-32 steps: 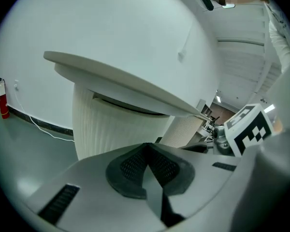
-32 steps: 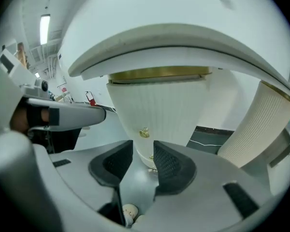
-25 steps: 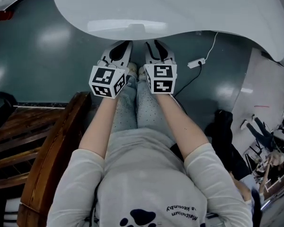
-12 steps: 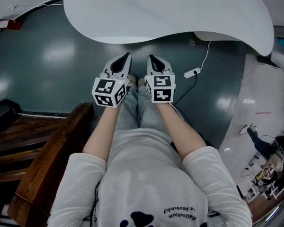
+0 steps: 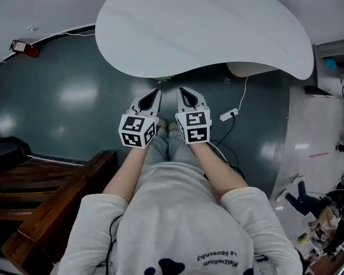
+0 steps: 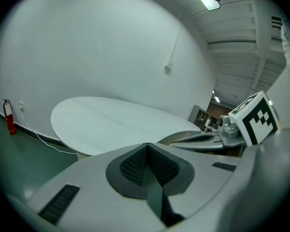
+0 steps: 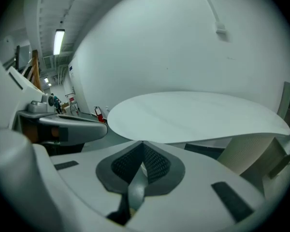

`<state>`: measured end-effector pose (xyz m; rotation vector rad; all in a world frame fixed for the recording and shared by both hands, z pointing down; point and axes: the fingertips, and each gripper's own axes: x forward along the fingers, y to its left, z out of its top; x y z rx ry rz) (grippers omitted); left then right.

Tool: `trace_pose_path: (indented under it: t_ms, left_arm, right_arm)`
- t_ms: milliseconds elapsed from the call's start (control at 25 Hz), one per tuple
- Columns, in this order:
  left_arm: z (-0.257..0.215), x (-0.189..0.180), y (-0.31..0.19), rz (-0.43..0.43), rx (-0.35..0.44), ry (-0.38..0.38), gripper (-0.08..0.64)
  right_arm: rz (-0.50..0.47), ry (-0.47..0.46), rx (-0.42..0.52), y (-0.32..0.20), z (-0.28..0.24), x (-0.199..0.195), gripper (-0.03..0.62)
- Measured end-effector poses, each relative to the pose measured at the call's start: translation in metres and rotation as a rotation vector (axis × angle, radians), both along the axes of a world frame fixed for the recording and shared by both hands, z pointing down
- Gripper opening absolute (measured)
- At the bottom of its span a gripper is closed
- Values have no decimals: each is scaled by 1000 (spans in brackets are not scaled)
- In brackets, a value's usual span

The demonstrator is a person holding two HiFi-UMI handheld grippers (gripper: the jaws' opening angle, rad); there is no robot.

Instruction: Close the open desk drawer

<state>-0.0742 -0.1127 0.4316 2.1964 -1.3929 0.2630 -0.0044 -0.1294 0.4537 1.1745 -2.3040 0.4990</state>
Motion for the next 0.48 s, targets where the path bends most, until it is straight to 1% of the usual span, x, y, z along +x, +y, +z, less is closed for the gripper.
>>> trace_pose_path:
  t_ms: [200,320,480]
  left_arm:
    - [-33,4,-1,3,55,-6,8]
    - [-44,7,1,8,66,-32,8]
    - [-64,10,5,13,85,-41,8]
  right_arm:
    - [3,-19,55,-3,-35,1,15]
    - [-6,-17,79,-4,-50,3,15]
    - [-15,-25,107,-1,-69,9,15]
